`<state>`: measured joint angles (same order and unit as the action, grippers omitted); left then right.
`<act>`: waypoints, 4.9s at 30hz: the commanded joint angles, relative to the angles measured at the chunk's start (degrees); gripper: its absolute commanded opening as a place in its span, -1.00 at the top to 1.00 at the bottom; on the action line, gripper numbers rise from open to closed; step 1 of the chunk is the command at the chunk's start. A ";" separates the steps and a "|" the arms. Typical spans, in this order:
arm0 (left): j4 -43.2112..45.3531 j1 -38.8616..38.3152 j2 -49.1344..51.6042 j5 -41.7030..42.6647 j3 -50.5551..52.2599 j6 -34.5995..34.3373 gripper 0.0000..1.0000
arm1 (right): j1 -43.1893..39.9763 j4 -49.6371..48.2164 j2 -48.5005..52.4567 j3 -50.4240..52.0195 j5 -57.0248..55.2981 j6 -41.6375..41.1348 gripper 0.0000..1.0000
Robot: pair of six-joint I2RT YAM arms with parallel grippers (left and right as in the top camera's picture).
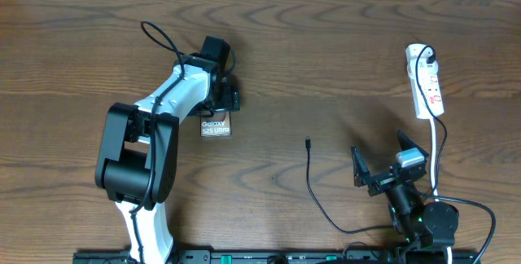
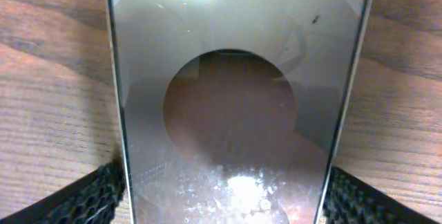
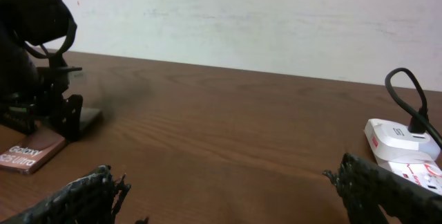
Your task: Plug charger to phone and switch on socket
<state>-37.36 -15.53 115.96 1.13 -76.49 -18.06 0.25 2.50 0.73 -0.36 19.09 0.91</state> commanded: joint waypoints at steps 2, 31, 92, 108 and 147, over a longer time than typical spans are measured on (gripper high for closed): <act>1.27 -0.11 1.88 -0.31 0.57 -0.07 -0.90 | 0.22 0.28 -0.09 0.04 -0.28 0.90 -0.98; -6.43 -1.27 -8.46 -0.22 0.50 -0.07 -0.36 | 0.22 0.28 -0.09 0.04 -0.28 0.90 -0.99; -4.76 -9.68 -21.55 34.23 0.52 19.12 -0.30 | 9.05 11.76 77.68 -50.47 26.03 -36.35 -0.51; -3.58 -11.45 -21.55 31.89 0.52 19.41 -0.30 | 18.82 10.71 80.04 -50.47 9.55 -48.24 -0.08; -3.48 -11.45 -21.55 31.82 0.52 19.98 -0.35 | 23.06 2.93 83.30 -50.42 7.76 -50.38 0.98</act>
<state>-41.12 -27.03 95.90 31.55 -75.37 1.32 23.20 5.19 83.94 -50.24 28.49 -50.09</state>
